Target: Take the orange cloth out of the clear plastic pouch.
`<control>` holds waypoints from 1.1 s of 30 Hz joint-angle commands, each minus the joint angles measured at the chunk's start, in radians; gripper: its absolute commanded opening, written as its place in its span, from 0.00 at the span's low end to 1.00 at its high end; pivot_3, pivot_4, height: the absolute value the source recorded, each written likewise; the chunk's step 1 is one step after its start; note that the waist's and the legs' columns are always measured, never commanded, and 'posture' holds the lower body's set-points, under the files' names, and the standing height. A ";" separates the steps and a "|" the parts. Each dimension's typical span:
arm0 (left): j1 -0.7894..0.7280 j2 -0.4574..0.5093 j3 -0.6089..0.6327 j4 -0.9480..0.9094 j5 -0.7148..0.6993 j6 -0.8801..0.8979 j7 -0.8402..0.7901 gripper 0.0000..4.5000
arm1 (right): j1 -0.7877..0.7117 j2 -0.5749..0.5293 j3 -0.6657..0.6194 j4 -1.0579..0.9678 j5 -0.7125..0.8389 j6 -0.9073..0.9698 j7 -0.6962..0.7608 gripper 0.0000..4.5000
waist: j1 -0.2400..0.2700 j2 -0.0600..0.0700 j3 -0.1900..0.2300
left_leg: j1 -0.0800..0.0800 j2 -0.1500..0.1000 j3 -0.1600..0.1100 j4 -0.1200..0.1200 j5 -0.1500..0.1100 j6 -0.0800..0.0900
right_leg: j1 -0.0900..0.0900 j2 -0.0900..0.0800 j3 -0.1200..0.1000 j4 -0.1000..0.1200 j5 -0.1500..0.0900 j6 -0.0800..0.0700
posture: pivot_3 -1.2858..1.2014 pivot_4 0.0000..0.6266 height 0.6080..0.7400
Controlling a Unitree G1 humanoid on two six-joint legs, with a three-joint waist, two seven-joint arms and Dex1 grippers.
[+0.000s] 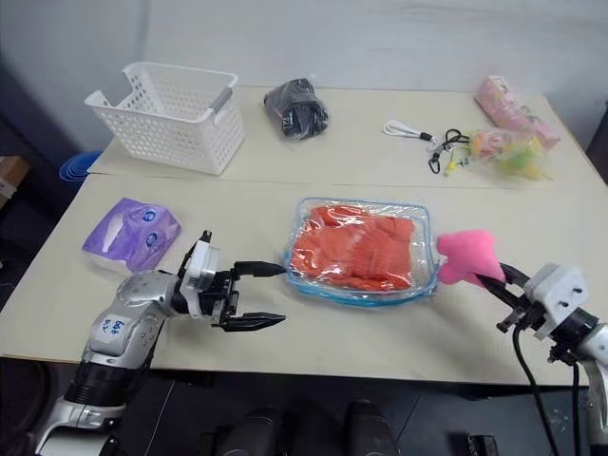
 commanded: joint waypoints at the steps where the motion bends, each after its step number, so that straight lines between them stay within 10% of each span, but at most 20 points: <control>1: 0.028 -0.012 0.008 -0.035 -0.002 -0.039 0.030 1.00 | 0.088 0.005 0.014 -0.127 -0.076 -0.143 0.010 0.12 | 0.000 0.000 0.000 | 0.000 0.000 0.000 0.000 0.000 0.000 | 0.000 0.000 0.000 0.000 0.000 0.000 | 0.52 0.24 1.00; 19: 0.044 0.011 -0.010 -0.012 -0.024 -0.042 0.012 1.00 | -0.048 -0.001 0.478 -0.121 -0.141 -0.229 0.078 0.12 | -0.020 0.000 0.000 | 0.003 0.000 0.001 -0.003 0.001 -0.001 | 0.000 0.000 0.001 0.000 0.000 0.000 | 0.52 0.24 1.00; 26: 0.023 0.043 -0.014 0.009 -0.022 -0.024 -0.020 1.00 | -0.080 -0.070 0.508 -0.196 -0.026 0.013 0.151 0.58 | -0.017 0.000 0.000 | 0.001 0.000 -0.003 -0.003 0.001 -0.001 | 0.001 -0.001 -0.002 -0.001 0.000 0.000 | 0.52 0.24 1.00; 33: 0.017 0.066 0.003 0.026 -0.020 -0.030 -0.041 1.00 | 0.066 -0.217 0.252 -0.281 0.148 0.124 0.233 0.99 | -0.013 -0.001 0.001 | 0.000 0.000 -0.005 -0.003 0.001 -0.001 | 0.002 -0.001 -0.004 -0.002 0.000 0.000 | 0.52 0.24 1.00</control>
